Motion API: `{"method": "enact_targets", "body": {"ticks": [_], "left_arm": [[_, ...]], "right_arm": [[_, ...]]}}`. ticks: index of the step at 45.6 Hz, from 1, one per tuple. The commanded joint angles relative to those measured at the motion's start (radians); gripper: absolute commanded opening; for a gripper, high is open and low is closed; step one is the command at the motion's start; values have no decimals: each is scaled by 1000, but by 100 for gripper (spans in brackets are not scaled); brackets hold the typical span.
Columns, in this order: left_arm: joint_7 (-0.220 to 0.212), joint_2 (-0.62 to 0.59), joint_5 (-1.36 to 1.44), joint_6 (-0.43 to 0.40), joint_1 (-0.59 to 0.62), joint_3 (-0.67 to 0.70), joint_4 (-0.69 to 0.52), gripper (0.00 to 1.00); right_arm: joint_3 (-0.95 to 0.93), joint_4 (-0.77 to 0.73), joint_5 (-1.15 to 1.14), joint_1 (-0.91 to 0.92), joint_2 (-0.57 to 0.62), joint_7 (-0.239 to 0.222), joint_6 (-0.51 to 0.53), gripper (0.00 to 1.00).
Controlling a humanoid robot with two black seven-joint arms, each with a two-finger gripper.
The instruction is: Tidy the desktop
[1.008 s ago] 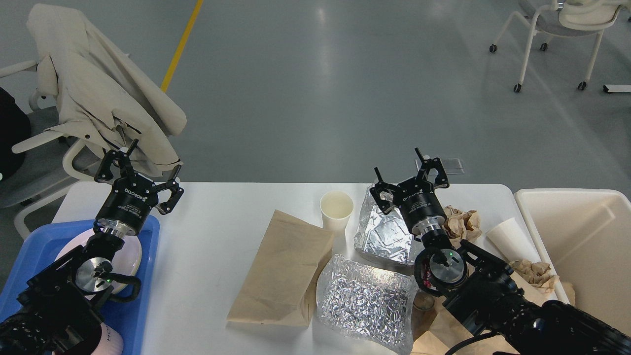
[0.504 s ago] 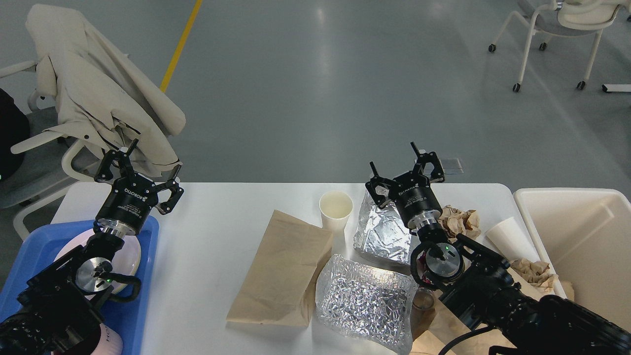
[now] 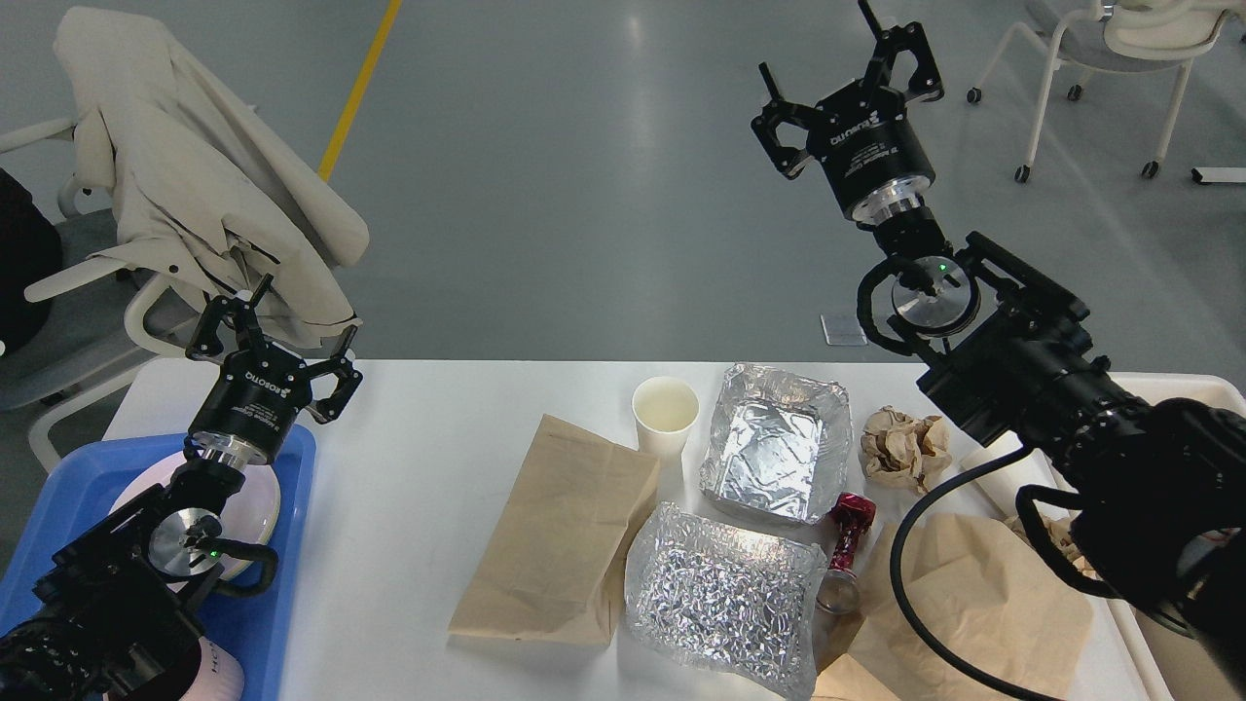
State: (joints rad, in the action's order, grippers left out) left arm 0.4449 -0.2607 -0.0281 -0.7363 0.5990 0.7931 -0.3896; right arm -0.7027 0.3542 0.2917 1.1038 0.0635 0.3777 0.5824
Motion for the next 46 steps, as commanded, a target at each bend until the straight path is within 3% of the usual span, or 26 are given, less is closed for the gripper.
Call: {"method": "enact_targets", "body": {"ticks": [1,17,46], "left_arm": [[0,0,0,0,1,0,0,100],[0,0,0,0,1,0,0,100],[0,1,0,0,-1,0,0,100]], "right_arm": [[-75,5,4,5,16,6,19,100],[-130,-9,6,-13,-13,7,5,100],[-67,-11,3,-131,-21,-7,5,100]]}}
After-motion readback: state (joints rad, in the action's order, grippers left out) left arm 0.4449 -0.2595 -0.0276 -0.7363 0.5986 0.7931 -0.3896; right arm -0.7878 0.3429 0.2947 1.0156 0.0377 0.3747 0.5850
